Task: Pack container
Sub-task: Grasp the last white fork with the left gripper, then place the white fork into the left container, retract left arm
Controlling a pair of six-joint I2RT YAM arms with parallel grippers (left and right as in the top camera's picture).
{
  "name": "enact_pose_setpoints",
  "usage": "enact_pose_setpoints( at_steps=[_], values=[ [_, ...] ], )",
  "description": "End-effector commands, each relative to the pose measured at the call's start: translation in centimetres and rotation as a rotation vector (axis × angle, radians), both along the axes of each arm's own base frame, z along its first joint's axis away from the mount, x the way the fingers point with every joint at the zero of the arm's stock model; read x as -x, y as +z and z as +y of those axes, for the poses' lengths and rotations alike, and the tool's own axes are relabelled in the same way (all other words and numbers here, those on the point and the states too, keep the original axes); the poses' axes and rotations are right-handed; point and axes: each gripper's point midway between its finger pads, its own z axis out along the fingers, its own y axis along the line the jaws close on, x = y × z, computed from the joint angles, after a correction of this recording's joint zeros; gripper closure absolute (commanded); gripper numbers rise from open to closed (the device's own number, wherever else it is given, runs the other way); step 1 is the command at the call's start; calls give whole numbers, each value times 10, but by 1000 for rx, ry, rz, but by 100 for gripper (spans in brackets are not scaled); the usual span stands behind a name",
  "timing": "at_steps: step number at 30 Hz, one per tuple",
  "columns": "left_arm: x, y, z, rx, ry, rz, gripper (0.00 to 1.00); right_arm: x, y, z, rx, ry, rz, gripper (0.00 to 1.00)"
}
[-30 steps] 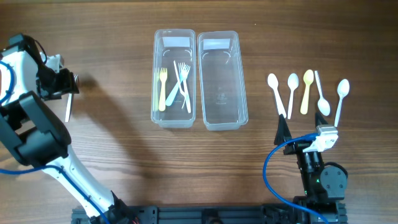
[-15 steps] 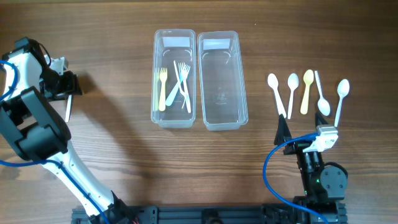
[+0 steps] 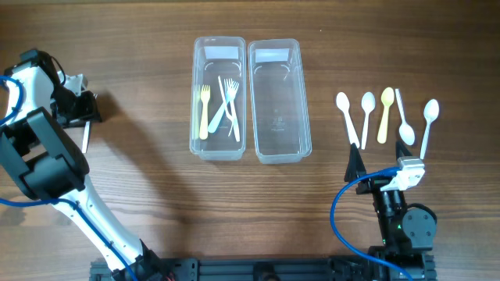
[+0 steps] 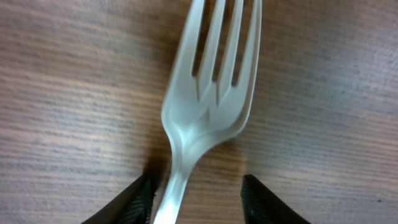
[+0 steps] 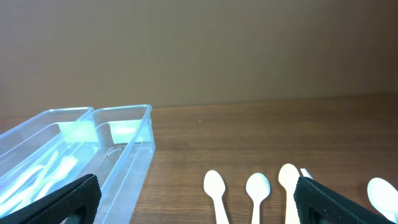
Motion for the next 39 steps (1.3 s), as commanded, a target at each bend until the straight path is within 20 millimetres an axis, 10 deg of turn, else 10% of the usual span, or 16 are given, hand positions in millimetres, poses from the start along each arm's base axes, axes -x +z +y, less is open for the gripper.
enact_pose_setpoints(
  at_steps=[1, 17, 24, 26, 31, 39],
  values=[
    [8, -17, -3, 12, -6, 59, 57, 1, 3, 2, -13, 14, -11, 0],
    [11, -15, 2, -24, 85, 80, 96, 1, 3, 2, -14, 14, -11, 0],
    [-31, 75, 13, -109, 157, -129, 96, 1, 3, 2, -13, 14, -11, 0],
    [-48, 129, -13, -104, 147, -229, 96, 1, 3, 2, -14, 14, -11, 0],
    [-70, 184, -105, -16, 40, -361, 96, 1, 3, 2, -13, 14, -11, 0],
    [-72, 195, -244, 107, -67, -361, 96, 1, 3, 2, -13, 14, -11, 0]
  ],
)
